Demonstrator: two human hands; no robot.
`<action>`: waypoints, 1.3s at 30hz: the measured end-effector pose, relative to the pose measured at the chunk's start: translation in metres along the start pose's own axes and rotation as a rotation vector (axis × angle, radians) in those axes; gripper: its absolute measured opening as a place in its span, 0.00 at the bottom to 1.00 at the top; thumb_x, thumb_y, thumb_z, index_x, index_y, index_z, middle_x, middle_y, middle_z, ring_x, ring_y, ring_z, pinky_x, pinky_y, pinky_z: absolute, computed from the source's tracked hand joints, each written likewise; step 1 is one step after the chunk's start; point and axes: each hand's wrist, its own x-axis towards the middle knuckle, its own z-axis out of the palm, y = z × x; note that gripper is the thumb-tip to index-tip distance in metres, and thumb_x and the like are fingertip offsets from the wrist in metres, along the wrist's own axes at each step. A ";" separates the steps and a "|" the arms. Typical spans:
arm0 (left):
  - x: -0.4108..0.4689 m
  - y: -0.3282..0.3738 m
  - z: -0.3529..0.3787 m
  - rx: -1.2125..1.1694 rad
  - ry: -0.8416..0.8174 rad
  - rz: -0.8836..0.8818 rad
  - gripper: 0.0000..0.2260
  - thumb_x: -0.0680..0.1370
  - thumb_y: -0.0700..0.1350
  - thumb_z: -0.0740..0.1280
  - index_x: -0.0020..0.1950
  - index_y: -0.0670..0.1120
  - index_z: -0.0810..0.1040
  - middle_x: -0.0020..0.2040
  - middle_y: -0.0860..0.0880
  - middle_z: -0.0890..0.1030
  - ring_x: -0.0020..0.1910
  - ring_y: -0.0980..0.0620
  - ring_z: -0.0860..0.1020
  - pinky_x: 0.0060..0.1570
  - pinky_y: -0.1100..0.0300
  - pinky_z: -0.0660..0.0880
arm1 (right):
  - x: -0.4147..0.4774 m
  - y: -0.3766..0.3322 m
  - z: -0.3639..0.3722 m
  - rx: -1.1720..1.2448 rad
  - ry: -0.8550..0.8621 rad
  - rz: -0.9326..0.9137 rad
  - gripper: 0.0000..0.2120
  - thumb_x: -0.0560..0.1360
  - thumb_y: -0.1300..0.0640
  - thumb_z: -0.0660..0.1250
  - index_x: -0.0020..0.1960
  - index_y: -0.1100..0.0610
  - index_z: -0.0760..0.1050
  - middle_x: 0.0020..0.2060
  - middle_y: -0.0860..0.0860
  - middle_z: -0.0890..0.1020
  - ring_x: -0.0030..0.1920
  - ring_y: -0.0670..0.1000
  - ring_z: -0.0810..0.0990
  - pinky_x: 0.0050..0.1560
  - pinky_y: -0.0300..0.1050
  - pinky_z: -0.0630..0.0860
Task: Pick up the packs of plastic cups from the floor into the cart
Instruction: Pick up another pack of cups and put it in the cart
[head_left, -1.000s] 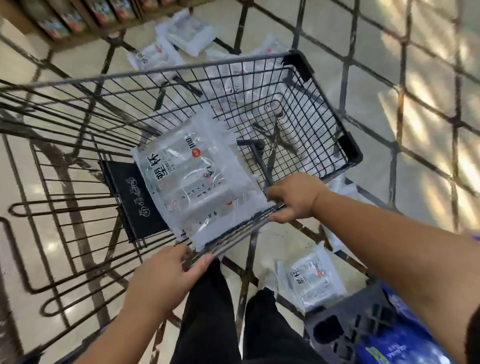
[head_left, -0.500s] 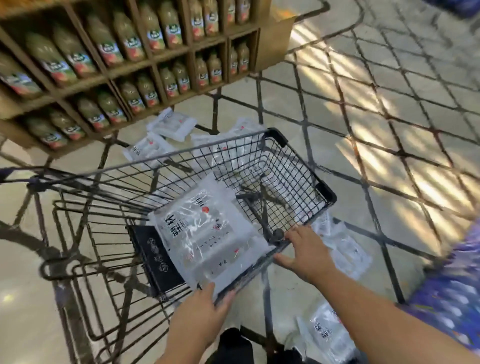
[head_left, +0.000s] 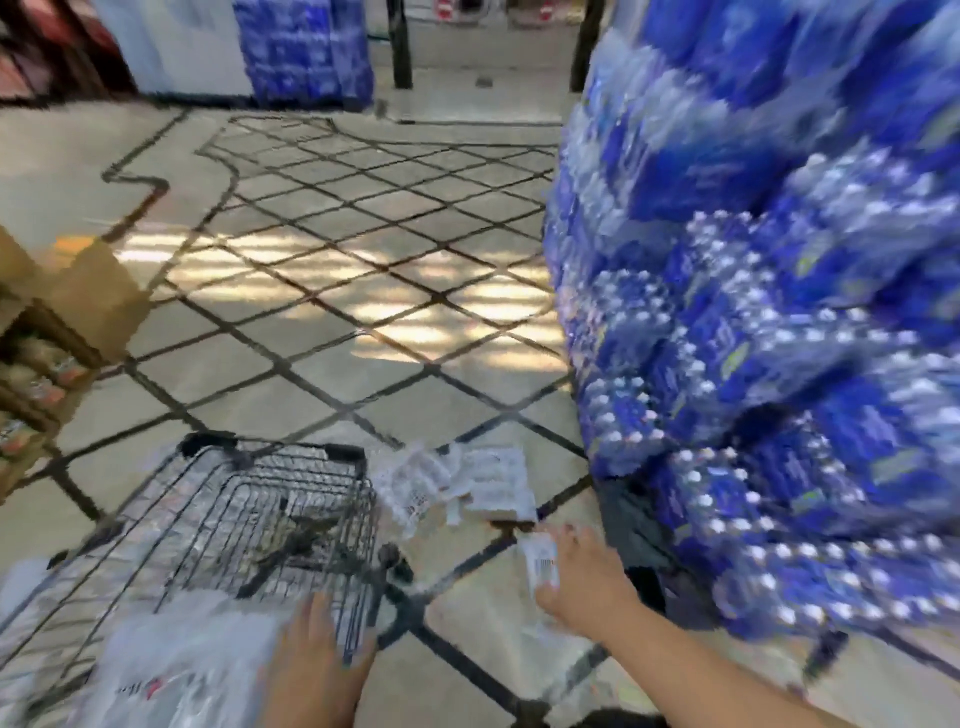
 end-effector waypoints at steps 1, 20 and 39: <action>0.003 0.028 -0.004 0.001 0.074 0.118 0.36 0.76 0.61 0.66 0.79 0.49 0.58 0.77 0.45 0.62 0.73 0.44 0.66 0.68 0.48 0.68 | -0.007 0.021 -0.006 0.032 0.038 0.068 0.36 0.70 0.39 0.66 0.74 0.50 0.61 0.68 0.52 0.67 0.68 0.54 0.68 0.64 0.46 0.68; 0.024 0.301 0.116 0.262 -0.131 0.541 0.41 0.70 0.71 0.53 0.76 0.47 0.65 0.70 0.47 0.71 0.67 0.45 0.70 0.64 0.50 0.71 | -0.038 0.276 -0.028 0.211 0.086 0.445 0.36 0.72 0.38 0.67 0.74 0.52 0.58 0.70 0.54 0.64 0.70 0.57 0.66 0.66 0.53 0.69; 0.262 0.221 0.494 0.192 -0.415 0.152 0.33 0.76 0.59 0.68 0.77 0.47 0.62 0.72 0.44 0.66 0.71 0.44 0.65 0.66 0.48 0.65 | 0.221 0.352 0.314 0.235 -0.156 0.435 0.35 0.74 0.43 0.69 0.74 0.56 0.59 0.70 0.58 0.65 0.67 0.60 0.67 0.64 0.54 0.71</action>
